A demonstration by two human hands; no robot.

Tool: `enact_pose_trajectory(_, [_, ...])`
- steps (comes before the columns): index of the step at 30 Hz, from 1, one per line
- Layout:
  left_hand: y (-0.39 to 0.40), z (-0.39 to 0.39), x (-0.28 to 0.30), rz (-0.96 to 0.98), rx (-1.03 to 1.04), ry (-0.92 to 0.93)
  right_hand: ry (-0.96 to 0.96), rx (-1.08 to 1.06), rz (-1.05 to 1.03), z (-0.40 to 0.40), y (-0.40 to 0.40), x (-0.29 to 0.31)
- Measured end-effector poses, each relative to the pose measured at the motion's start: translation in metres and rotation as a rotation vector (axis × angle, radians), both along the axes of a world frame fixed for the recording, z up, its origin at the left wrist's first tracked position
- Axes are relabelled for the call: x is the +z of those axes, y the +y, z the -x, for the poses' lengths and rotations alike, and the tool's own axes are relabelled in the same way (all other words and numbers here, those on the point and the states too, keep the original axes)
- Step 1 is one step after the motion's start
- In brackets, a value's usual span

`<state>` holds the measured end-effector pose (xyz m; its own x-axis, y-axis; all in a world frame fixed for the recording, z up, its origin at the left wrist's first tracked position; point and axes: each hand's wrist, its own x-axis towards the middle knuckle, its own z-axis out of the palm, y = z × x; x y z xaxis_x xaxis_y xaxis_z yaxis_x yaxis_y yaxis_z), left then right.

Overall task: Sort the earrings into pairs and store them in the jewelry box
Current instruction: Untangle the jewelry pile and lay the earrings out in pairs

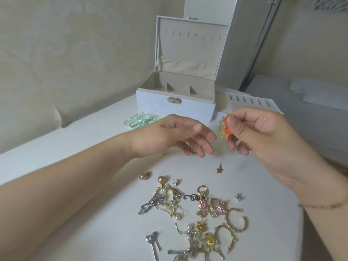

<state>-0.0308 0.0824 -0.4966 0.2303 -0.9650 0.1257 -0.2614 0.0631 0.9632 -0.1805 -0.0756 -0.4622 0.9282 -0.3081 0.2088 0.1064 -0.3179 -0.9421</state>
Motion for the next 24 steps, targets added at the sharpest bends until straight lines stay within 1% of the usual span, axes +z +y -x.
enact_pose_trajectory(4, [-0.002,-0.005,-0.003,0.012,0.148,-0.057,0.117,-0.046,0.071,-0.007,-0.014,-0.011])
enact_pose_trajectory(8, [-0.005,-0.004,-0.007,-0.018,0.249,-0.138,0.147,-0.073,0.061,-0.011,-0.023,-0.022])
enact_pose_trajectory(12, [-0.011,0.005,-0.012,-0.031,0.199,-0.162,0.134,-0.056,0.013,-0.014,-0.021,-0.026])
enact_pose_trajectory(14, [-0.013,0.013,-0.011,-0.019,0.181,-0.185,0.122,-0.036,0.028,-0.015,-0.018,-0.027])
enact_pose_trajectory(19, [-0.015,0.017,-0.012,0.058,0.329,-0.243,0.090,-0.005,0.053,-0.017,-0.007,-0.029])
enact_pose_trajectory(22, [-0.015,0.016,-0.011,0.087,0.308,-0.212,0.072,0.003,0.034,-0.015,-0.008,-0.027])
enact_pose_trajectory(24, [-0.014,0.016,-0.011,0.094,0.278,-0.150,0.083,0.019,0.047,-0.014,-0.010,-0.026])
